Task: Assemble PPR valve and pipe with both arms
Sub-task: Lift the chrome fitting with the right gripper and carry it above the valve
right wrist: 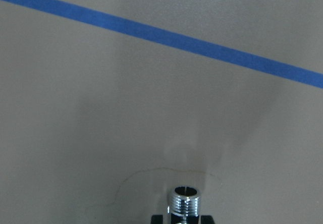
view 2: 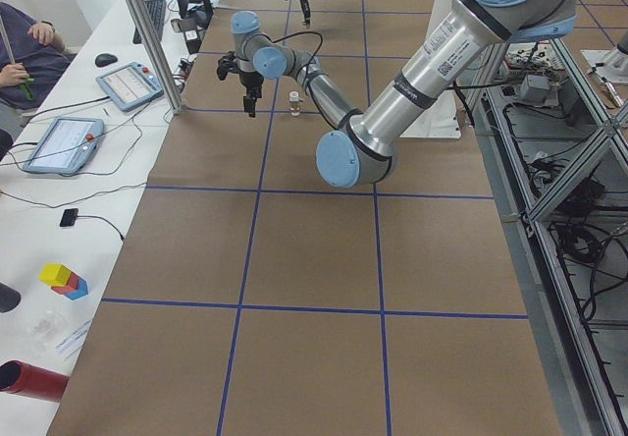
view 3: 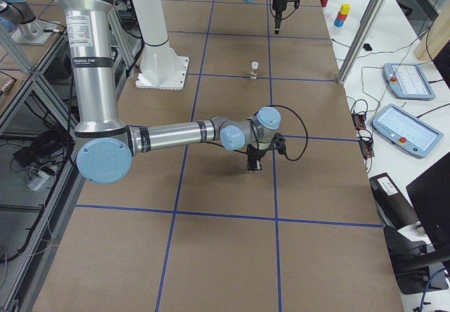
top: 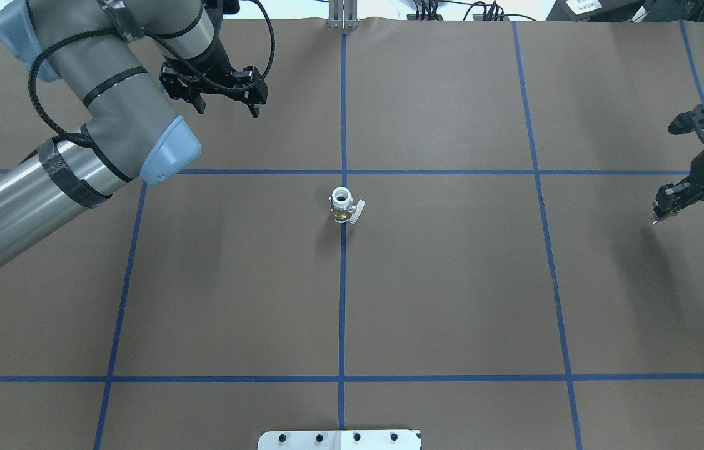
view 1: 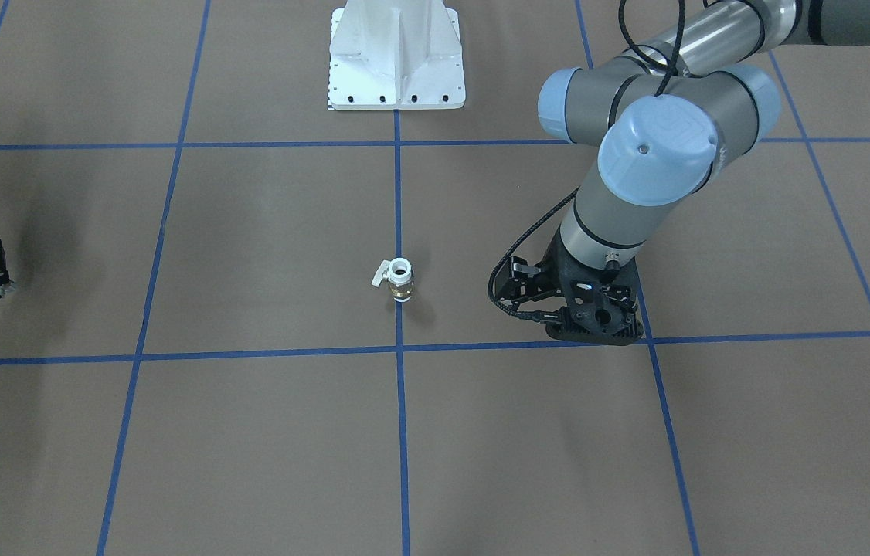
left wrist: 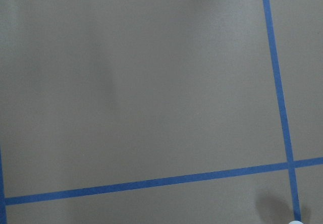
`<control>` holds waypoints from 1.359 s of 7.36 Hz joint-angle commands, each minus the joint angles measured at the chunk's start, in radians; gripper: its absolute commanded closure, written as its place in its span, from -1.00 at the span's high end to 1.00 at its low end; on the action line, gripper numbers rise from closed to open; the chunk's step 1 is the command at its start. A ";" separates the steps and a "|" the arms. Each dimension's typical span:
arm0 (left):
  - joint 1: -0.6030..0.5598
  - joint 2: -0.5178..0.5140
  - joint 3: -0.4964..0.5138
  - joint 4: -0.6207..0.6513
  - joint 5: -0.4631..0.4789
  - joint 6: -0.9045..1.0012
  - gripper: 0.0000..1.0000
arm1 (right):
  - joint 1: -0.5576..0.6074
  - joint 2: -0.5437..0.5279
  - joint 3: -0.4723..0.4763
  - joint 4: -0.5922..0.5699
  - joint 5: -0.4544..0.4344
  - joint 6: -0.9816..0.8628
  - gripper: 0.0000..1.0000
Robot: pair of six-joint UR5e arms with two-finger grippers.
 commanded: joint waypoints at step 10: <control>-0.314 0.299 0.013 -0.022 -0.136 0.661 1.00 | -0.418 1.078 -0.363 -0.540 -0.179 0.628 -1.00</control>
